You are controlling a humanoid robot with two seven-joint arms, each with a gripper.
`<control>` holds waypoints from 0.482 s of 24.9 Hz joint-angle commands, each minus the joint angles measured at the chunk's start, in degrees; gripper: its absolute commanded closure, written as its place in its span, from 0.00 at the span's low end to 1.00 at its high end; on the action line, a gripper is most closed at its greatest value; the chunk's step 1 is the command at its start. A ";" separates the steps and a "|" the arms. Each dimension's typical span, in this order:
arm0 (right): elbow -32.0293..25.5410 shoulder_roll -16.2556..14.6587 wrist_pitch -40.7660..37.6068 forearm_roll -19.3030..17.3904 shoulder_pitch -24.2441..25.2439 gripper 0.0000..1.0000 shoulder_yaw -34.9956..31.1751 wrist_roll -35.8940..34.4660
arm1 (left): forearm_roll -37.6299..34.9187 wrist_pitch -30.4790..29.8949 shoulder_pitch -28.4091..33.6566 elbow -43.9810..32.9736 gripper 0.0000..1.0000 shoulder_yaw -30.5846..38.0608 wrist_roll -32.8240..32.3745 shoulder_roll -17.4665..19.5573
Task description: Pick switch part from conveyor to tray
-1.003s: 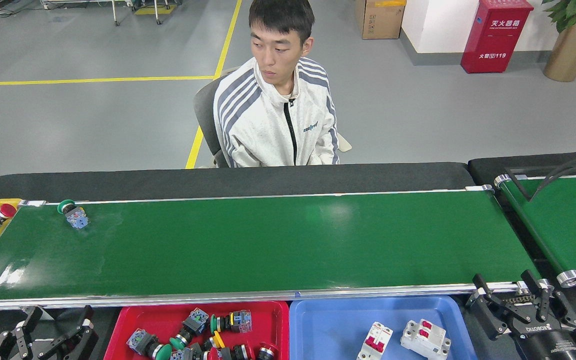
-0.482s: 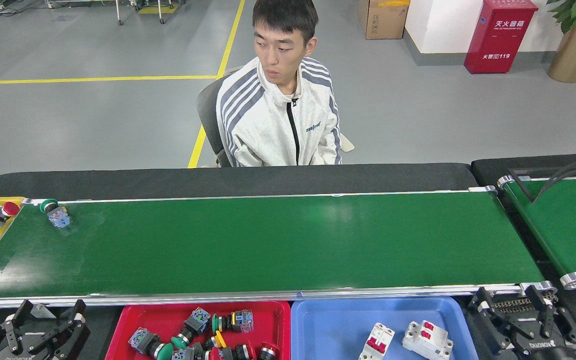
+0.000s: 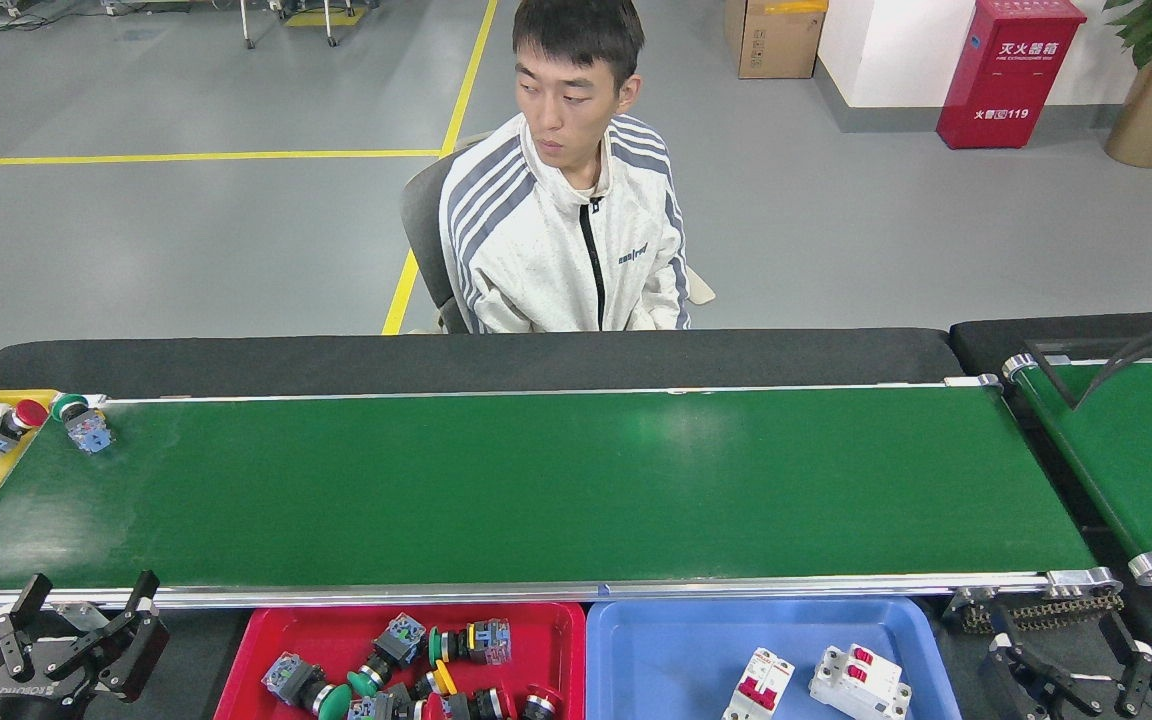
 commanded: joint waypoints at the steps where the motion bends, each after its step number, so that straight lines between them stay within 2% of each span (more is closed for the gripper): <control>1: -0.84 -0.06 -0.07 -0.11 -0.12 0.01 -0.40 -1.13 | 0.18 0.19 -0.55 -0.63 0.00 0.63 0.22 0.32; 8: -0.75 0.12 -1.91 -0.55 -0.38 0.01 -0.31 -0.95 | 0.01 0.19 -0.28 0.07 0.00 1.60 0.22 0.14; 12: -0.75 0.82 -4.37 -0.73 -0.73 0.01 -0.31 -0.69 | 0.18 0.19 2.53 -0.19 0.00 1.77 0.22 -0.04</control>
